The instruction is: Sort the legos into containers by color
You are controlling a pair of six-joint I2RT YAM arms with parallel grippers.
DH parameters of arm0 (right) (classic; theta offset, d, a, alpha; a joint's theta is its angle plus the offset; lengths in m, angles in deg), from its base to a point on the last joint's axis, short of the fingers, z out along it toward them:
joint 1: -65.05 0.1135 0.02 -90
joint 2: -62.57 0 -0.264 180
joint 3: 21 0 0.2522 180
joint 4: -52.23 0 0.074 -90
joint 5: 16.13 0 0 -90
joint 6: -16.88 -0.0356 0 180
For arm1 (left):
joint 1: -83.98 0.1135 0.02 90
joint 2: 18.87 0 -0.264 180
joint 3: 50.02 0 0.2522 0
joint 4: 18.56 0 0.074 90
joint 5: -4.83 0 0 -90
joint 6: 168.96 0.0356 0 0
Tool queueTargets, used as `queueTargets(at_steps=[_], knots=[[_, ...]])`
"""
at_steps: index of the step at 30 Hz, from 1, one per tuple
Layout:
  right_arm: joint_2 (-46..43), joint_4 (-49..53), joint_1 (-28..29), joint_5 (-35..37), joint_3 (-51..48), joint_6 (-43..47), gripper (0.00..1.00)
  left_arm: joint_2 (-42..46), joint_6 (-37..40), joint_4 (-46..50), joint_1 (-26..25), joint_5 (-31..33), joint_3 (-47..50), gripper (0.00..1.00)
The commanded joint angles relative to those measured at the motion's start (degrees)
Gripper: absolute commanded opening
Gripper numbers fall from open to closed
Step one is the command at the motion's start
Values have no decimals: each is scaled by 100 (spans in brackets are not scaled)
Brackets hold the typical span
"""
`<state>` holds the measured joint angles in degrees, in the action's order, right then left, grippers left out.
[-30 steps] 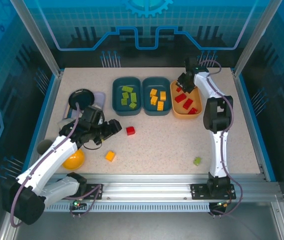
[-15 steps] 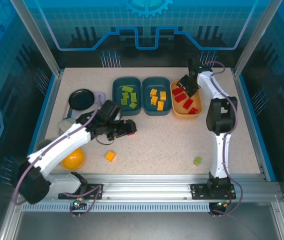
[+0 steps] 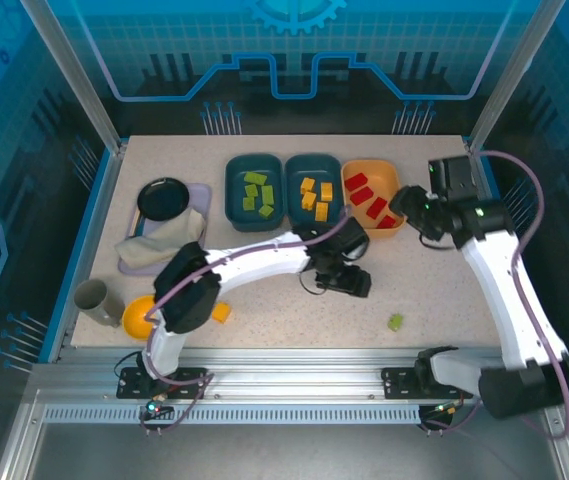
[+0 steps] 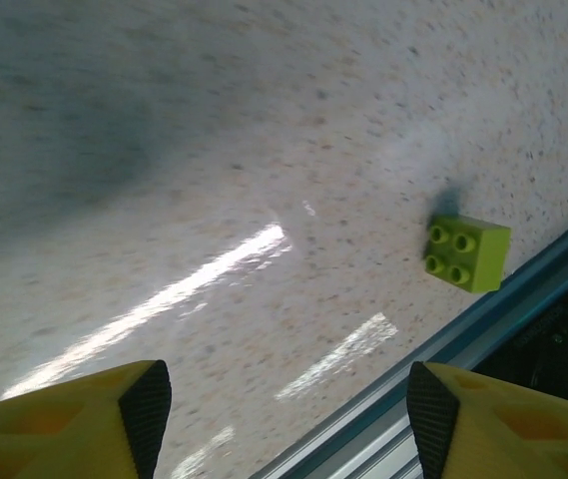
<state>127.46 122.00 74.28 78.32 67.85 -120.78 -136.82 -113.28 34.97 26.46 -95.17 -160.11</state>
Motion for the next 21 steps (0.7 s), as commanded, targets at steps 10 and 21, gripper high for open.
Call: queueTargets(at_steps=[10,21], knots=[[-2497,98,-124,271,-824,104,61,-1672,295,898,-825,357,-2318,68],[-2518,534,-137,300,-566,266,62,-2493,201,1112,-1007,473,-3269,66]])
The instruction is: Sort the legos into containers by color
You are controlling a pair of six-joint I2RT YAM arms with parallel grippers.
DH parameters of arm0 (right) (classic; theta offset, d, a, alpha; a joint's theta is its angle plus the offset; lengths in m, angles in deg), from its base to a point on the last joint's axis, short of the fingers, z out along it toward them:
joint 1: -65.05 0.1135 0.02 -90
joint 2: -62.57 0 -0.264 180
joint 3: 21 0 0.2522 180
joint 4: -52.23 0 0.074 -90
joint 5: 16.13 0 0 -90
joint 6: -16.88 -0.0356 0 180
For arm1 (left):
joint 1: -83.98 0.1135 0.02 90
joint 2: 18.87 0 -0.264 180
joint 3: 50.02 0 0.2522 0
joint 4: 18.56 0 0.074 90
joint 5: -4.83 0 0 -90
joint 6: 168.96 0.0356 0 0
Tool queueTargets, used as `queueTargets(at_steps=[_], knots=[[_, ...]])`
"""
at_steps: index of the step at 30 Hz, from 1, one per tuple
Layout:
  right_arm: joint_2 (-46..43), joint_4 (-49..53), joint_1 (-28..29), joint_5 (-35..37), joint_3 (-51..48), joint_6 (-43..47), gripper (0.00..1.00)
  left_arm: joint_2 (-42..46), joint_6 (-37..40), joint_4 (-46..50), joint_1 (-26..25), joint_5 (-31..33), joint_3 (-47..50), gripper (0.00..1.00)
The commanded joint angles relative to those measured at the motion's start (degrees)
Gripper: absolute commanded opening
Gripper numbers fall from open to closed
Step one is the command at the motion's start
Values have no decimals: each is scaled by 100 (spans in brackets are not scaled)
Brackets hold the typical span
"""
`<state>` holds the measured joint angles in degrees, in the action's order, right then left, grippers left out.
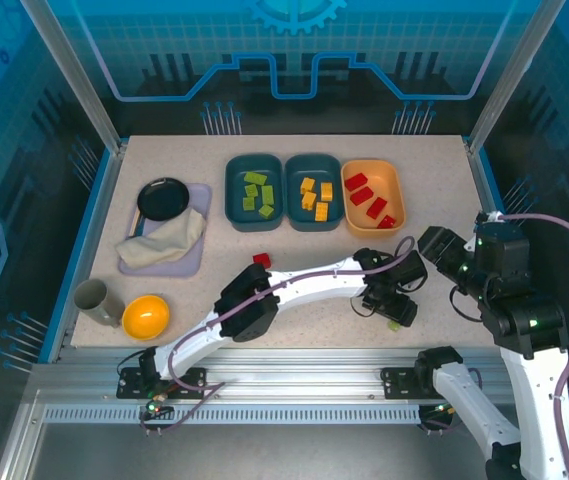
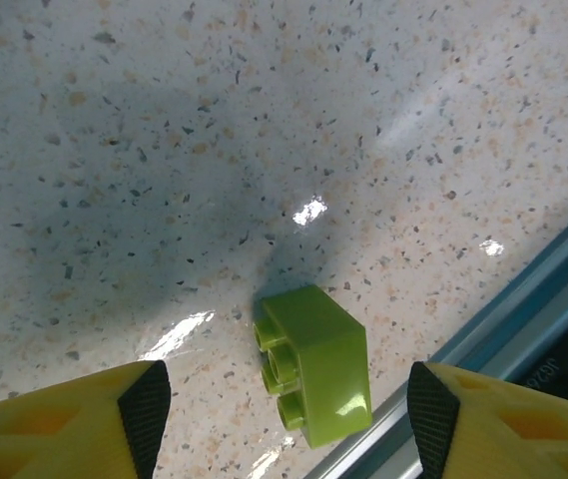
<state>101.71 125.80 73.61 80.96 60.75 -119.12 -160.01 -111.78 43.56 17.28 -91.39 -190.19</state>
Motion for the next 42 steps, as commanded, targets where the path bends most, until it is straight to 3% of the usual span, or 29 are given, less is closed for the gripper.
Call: queueTargets(at_steps=[1,13,16,20,27,31,37,42], knots=[[88,162,-70,16,153,102,62,-189,29,249,-85,79,-261,64],[250,114,-133,-118,14,101,61,-423,-67,141,-141,-119,-287,35],[294,74,-168,-171,-22,135,61,-377,-68,287,-124,51,-331,27],[465,-60,-194,-349,41,351,61,247,-151,308,95,478,57,24],[1362,-689,-118,-1432,289,1130,59,2137,-495,20,1407,729,1511,24],[2132,-971,485,-1493,514,1366,58,2693,-361,119,2422,699,1872,24],[3561,-1329,1643,-1450,1204,1536,59,2566,7,767,3761,1006,1524,24],[4726,-1396,2040,-1604,1927,1524,59,2194,123,929,4434,1465,1224,24]])
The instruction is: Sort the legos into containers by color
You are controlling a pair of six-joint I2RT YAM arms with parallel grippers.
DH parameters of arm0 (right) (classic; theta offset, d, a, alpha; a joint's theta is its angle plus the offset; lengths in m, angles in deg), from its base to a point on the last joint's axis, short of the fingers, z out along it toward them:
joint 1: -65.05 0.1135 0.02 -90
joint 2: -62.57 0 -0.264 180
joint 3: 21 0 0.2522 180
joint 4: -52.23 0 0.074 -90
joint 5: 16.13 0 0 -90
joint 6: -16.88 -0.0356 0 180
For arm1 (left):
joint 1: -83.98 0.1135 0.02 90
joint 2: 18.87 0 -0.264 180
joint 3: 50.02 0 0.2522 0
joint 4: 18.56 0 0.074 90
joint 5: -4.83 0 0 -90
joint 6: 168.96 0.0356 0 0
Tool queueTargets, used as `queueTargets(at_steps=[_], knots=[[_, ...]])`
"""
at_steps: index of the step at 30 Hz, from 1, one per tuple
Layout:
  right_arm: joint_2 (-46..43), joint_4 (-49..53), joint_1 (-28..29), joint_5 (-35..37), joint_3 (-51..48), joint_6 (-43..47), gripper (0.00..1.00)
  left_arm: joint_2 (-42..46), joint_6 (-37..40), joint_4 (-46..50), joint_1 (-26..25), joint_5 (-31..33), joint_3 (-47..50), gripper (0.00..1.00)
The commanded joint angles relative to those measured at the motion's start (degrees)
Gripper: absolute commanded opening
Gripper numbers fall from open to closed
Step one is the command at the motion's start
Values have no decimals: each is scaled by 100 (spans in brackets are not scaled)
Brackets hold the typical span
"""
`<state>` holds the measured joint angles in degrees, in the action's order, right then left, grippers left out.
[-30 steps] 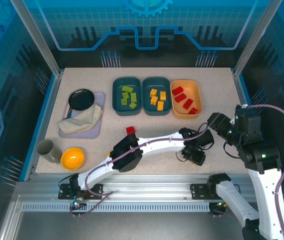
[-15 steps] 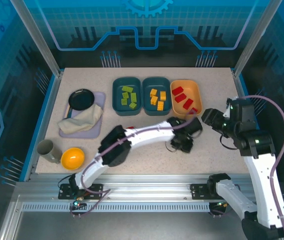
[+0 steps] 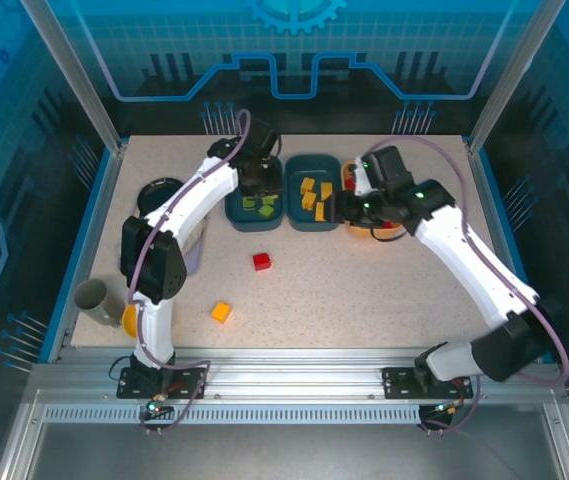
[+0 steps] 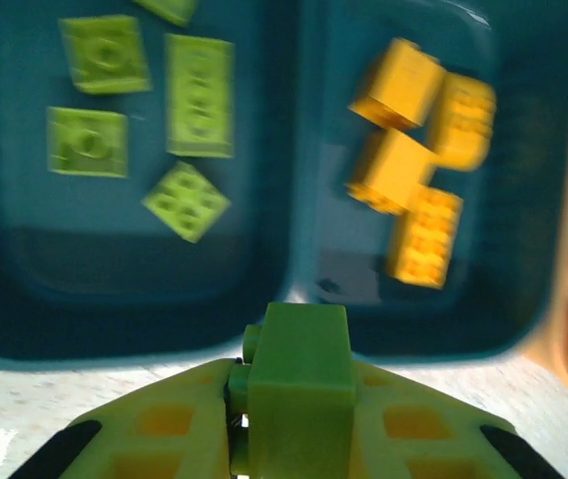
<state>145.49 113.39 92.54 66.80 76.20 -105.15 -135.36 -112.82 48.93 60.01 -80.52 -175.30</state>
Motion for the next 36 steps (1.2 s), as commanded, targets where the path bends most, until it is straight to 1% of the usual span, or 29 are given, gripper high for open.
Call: queueTargets(at_steps=[1,5,10,17,23,27,29,30,32,33,34,36], knots=[[542,-120,190,-189,542,157,59,-400,263,481,213,548,-394,24],[1072,73,231,-265,1003,258,59,-1027,354,1029,287,1143,-1026,23],[1271,165,220,-278,1055,286,59,-1460,485,1338,279,1574,-1187,23],[1254,155,205,-304,809,195,59,-1698,778,1265,277,1784,-963,23],[1212,182,174,-304,705,169,59,-2021,921,1363,273,1864,-1149,24],[1184,208,153,-295,658,165,59,-2086,916,1368,278,1905,-1126,25],[1183,209,161,-308,619,171,59,-2106,921,1376,273,1906,-1156,29],[1183,204,156,-312,596,192,59,-2098,916,1385,270,1901,-1173,33],[1192,208,176,-312,537,257,60,-2048,912,1386,257,1866,-1250,48],[1207,209,190,-300,512,292,60,-2009,916,1385,244,1853,-1289,53],[1218,214,212,-288,478,350,60,-1959,913,1394,219,1840,-1358,57],[1250,217,293,-222,421,484,61,-1823,887,1425,167,1781,-1486,62]])
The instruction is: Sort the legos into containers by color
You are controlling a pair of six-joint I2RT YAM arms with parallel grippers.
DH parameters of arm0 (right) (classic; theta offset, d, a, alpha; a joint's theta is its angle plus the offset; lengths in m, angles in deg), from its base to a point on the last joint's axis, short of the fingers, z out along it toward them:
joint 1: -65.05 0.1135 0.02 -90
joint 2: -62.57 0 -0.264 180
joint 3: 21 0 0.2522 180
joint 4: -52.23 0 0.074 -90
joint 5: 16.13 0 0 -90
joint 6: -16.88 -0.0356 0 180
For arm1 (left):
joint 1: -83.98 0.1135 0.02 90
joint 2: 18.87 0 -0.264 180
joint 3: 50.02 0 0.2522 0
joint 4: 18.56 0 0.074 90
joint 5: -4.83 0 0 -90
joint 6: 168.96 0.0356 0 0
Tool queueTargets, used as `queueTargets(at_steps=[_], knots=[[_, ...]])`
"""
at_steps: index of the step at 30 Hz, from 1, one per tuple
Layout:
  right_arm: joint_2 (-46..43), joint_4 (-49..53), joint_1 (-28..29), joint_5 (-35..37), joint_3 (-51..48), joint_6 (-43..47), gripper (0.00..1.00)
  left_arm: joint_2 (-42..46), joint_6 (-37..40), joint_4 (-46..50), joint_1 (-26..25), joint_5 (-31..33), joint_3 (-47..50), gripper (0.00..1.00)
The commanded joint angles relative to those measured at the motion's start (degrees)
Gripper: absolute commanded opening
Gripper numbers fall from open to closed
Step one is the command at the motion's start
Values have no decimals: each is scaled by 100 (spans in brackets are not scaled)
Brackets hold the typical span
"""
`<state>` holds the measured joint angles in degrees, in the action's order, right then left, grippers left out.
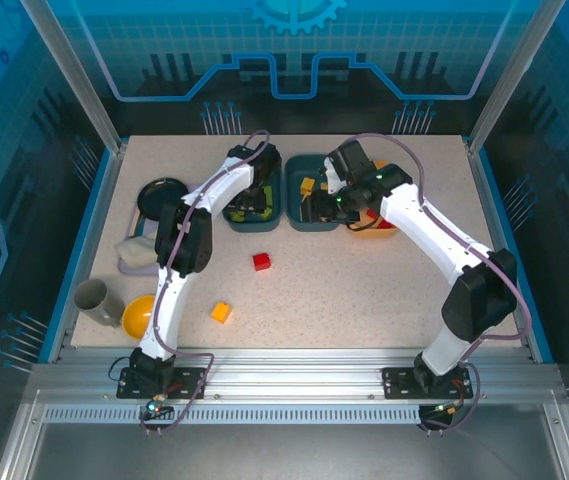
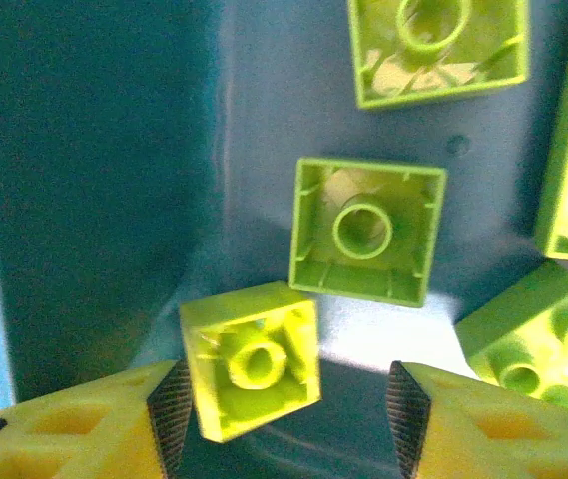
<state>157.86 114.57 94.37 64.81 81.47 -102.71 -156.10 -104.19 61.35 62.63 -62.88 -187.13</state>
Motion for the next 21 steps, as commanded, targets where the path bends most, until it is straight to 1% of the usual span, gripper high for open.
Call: queueTargets(at_steps=[1,4,6,9,12,15,16,19,21], knots=[[44,104,183,31,-130,325,62,362,-30,217,-123,-31,-347,63],[260,149,502,256,-112,637,67,866,-251,335,-240,-66,-259,70],[561,224,736,357,-9,728,70,1392,-490,372,-250,-67,107,74],[1080,188,1123,492,227,717,76,2408,-911,235,-124,-135,1147,77],[1721,185,1457,608,687,596,81,3672,-1264,16,101,-232,2413,79],[2403,214,1672,684,1223,381,84,4874,-1548,-80,346,-434,3597,80],[2595,206,1719,709,1393,322,86,5263,-1609,-93,377,-474,3959,80],[3161,362,1837,914,1936,236,86,6223,-1791,1,377,-527,4791,80],[3435,506,1892,1052,2208,175,85,6825,-1955,-17,364,-719,5362,80]])
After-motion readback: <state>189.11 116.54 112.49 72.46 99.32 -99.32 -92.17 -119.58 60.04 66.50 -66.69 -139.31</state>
